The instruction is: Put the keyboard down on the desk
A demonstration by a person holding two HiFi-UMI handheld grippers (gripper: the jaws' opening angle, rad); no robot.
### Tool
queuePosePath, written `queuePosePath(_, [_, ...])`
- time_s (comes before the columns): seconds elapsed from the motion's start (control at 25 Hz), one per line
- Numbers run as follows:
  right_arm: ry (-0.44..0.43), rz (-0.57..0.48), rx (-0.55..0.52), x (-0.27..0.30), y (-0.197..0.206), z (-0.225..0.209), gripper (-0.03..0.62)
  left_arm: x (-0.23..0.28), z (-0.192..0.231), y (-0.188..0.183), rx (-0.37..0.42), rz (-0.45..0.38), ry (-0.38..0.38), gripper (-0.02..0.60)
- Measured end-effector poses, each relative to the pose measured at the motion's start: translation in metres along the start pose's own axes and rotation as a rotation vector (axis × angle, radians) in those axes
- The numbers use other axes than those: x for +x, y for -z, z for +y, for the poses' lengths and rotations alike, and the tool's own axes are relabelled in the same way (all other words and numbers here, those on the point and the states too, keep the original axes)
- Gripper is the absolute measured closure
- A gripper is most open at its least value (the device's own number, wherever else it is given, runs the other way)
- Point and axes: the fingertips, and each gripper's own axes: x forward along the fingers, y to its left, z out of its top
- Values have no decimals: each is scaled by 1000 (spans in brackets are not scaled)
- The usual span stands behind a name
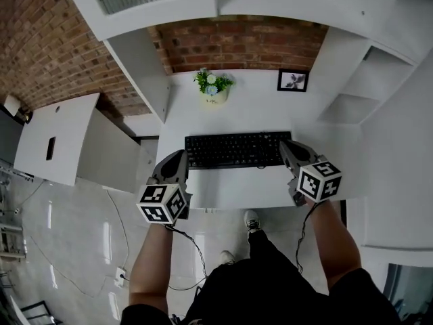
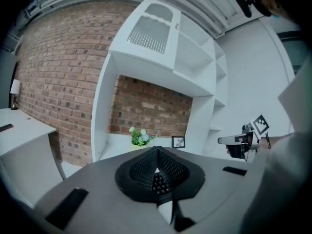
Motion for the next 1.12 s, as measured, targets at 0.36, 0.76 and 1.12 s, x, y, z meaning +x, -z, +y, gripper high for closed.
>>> queuePosePath(0.36, [-48, -112, -18, -81, -4, 110, 576, -98, -45, -2, 75, -49, 82, 563])
queuePosePath(0.76, [-54, -112, -5, -133, 33, 179, 576, -165, -73, 33, 51, -26, 155, 563])
queuePosePath(1.12, [-75, -95, -20, -170, 53, 199, 577, -199, -102, 44, 39, -52, 158, 563])
